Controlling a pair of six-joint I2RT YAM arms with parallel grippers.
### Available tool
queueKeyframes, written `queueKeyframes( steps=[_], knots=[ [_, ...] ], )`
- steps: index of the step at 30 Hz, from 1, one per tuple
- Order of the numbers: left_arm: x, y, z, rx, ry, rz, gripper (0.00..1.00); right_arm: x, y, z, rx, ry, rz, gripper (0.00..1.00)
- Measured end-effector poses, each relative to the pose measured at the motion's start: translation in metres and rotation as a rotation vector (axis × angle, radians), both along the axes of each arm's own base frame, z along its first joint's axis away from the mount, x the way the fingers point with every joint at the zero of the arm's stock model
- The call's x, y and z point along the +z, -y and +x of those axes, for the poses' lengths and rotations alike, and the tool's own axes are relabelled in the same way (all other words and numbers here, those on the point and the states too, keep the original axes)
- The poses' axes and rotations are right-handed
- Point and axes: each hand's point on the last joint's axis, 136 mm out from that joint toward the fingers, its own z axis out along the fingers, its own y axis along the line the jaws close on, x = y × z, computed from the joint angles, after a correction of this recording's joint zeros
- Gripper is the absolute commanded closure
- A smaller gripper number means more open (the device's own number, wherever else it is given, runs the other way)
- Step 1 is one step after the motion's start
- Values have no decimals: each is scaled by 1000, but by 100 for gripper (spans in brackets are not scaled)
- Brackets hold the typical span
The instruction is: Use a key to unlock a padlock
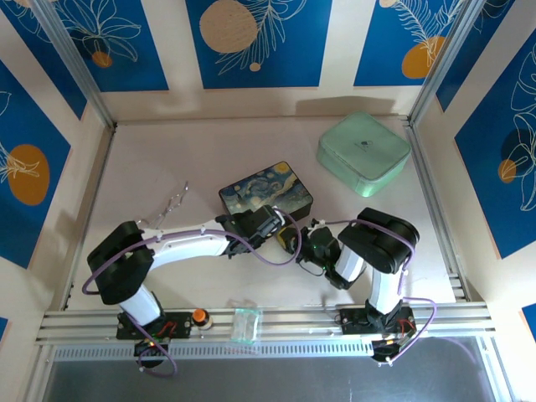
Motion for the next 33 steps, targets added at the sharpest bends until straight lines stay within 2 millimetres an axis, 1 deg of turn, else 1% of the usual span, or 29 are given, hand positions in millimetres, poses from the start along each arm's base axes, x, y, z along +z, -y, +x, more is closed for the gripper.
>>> queueKeyframes(
  steps=[3,8,11,13,14,15,17,20,21,23,25,27,29,32,33],
  knots=[
    [0,1,0,-1,0,1,65,13,1,5,-13,26,29,98],
    [0,1,0,0,-3,10,65,13,0,5,-15,19,36,98],
    [0,1,0,3,-5,18,65,8,3,-1,-10,5,22,97],
    [0,1,0,7,-7,22,65,-6,9,-12,8,-20,-29,96],
    [0,1,0,7,-8,23,65,-15,12,-19,20,-34,-67,94],
    [0,1,0,10,-9,22,65,-17,13,-23,33,-33,-91,91],
    [0,1,0,13,-9,19,65,-20,15,-29,62,-33,-150,81],
    [0,1,0,19,-9,14,64,-11,9,-34,119,13,-235,56],
    [0,1,0,20,-9,14,64,-6,6,-36,144,31,-269,49],
    [1,1,0,21,-10,13,64,5,-1,-36,191,76,-336,46],
    [1,1,0,21,-10,12,64,15,-7,-35,231,114,-391,45],
    [1,1,0,23,-11,10,64,17,-9,-33,258,130,-436,47],
    [1,2,0,24,-11,10,63,9,-7,-35,282,118,-486,49],
    [1,1,0,25,-12,11,63,-10,-4,-38,313,80,-551,49],
    [1,1,0,26,-13,12,63,-9,-6,-37,317,83,-553,49]
  ],
)
